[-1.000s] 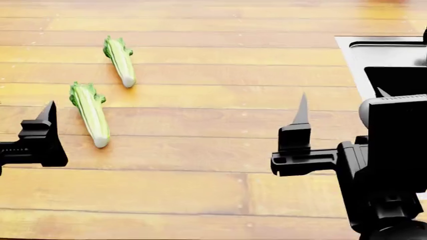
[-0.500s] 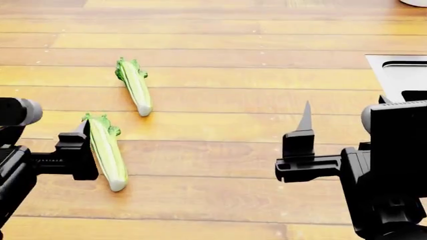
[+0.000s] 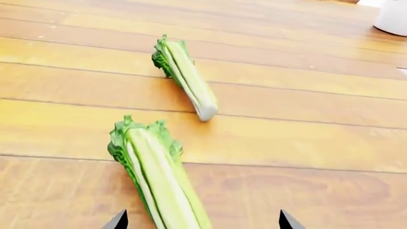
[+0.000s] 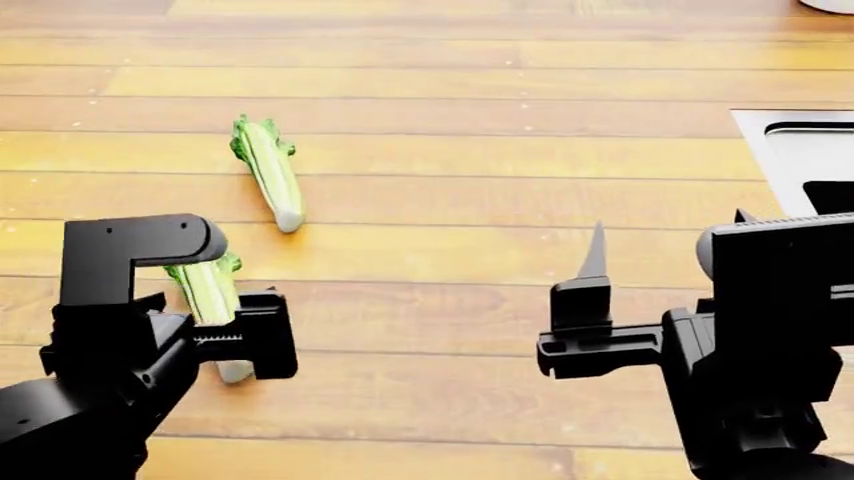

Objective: Place the celery and the celery on separate cutting boards.

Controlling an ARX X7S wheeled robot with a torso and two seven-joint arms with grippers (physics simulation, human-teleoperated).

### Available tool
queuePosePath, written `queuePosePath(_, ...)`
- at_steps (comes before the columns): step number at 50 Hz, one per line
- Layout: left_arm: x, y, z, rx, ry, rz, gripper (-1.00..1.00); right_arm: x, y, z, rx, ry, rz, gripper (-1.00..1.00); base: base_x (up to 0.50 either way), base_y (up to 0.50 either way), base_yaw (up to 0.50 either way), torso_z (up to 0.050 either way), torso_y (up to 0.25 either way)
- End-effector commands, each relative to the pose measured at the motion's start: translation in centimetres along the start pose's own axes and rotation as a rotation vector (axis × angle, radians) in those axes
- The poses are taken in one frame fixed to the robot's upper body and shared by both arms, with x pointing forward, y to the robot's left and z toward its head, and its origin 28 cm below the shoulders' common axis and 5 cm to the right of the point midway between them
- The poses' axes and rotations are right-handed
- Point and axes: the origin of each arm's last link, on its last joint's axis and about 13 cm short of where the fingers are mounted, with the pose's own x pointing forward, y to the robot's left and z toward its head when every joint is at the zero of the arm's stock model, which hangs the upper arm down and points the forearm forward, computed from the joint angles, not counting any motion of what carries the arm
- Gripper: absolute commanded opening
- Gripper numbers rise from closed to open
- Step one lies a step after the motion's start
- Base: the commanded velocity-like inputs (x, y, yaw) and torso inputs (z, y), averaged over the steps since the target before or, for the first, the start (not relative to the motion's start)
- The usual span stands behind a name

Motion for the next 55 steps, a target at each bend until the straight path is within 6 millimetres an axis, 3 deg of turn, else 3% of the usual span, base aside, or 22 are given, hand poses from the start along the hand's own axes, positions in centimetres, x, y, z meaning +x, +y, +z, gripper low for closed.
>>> queuePosePath(1,2.4,-0.5,-1.8,0.022,0.056,0.039,1.0,-0.2,0.4,-0.4,0.004,0.005,0.012,1.0,0.0,0.0,0.0,0.0,0.0)
queuePosePath(13,4.1,0.6,-4.6,0.055,0.126,0.092,1.0,-0.3,0.4,-0.6,0.01,0.003,0.018,1.0,0.0,0.0,0.0,0.0,0.0)
queuePosePath(22,4.2,0.6,-4.9,0.076,0.136,0.093,1.0,-0.5,0.2,-0.5,0.015,-0.003,0.01,1.0,0.0,0.0,0.0,0.0,0.0)
queuePosePath(23,4.0,0.6,-4.4,0.081,0.114,0.108,-1.0,-0.5,0.1,-0.5,0.017,-0.002,0.009,1.0,0.0,0.0,0.0,0.0,0.0)
queuePosePath(31,2.1,0.5,0.0,0.098,-0.012,0.109,-1.0,-0.2,0.2,-0.9,0.016,0.009,0.013,1.0,0.0,0.0,0.0,0.0,0.0)
queuePosePath(36,1.1,1.7,2.8,0.071,-0.066,0.131,-1.0,-0.1,0.3,-0.7,0.011,0.01,0.019,1.0,0.0,0.0,0.0,0.0,0.0)
queuePosePath(45,-1.0,4.1,5.3,0.062,-0.13,0.161,-1.0,0.1,0.4,-0.4,0.014,0.003,0.035,1.0,0.0,0.0,0.0,0.0,0.0)
queuePosePath(55,-6.5,7.2,7.7,0.104,-0.153,-0.008,-1.0,0.3,0.2,0.1,0.043,-0.009,0.033,1.0,0.0,0.0,0.0,0.0,0.0)
